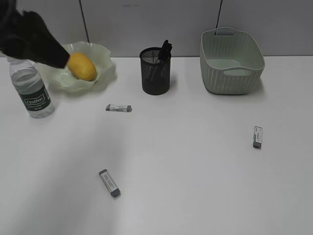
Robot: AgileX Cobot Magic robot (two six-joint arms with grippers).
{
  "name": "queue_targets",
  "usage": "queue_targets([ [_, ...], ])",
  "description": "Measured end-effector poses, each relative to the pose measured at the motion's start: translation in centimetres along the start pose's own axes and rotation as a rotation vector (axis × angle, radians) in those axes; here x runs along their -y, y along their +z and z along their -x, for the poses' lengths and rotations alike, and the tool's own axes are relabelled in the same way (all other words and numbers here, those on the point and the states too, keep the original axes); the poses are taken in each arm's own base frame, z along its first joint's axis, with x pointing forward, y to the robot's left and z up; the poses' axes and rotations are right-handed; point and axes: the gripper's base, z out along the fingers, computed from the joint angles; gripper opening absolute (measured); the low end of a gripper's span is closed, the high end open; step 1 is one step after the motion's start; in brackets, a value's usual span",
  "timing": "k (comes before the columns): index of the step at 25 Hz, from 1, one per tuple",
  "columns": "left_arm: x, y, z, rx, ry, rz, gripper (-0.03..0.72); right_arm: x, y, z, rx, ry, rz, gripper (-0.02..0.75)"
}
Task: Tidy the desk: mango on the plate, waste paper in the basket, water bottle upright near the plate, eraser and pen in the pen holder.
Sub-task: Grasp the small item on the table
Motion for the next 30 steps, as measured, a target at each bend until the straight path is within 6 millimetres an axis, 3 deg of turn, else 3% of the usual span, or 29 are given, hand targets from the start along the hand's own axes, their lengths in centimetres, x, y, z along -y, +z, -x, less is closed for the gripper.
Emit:
queue_targets([
  [6, 2.0, 6.2, -1.2, -0.299, -0.248, -0.043, 0.445, 0.0, 0.0, 0.0, 0.004, -0.002, -0.002, 0.447],
  [11, 1.8, 10.4, -2.2, -0.424, -0.461, 0.112, 0.445, 0.0, 0.1, 0.0, 0.008, -0.004, -0.003, 0.447],
  [20, 0.6, 15.1, -3.5, -0.501, -0.805, 0.263, 0.445, 0.0, 0.2, 0.1, 0.028, -0.007, -0.002, 0.447],
  [24, 0.5, 16.8, -4.0, -0.512, -0.852, 0.301, 0.445, 0.0, 0.2, 0.1, 0.029, -0.008, -0.002, 0.447],
  [30, 2.1, 19.6, -4.7, -0.491, -0.881, 0.305, 0.445, 0.0, 0.2, 0.1, 0.031, -0.008, -0.002, 0.447],
])
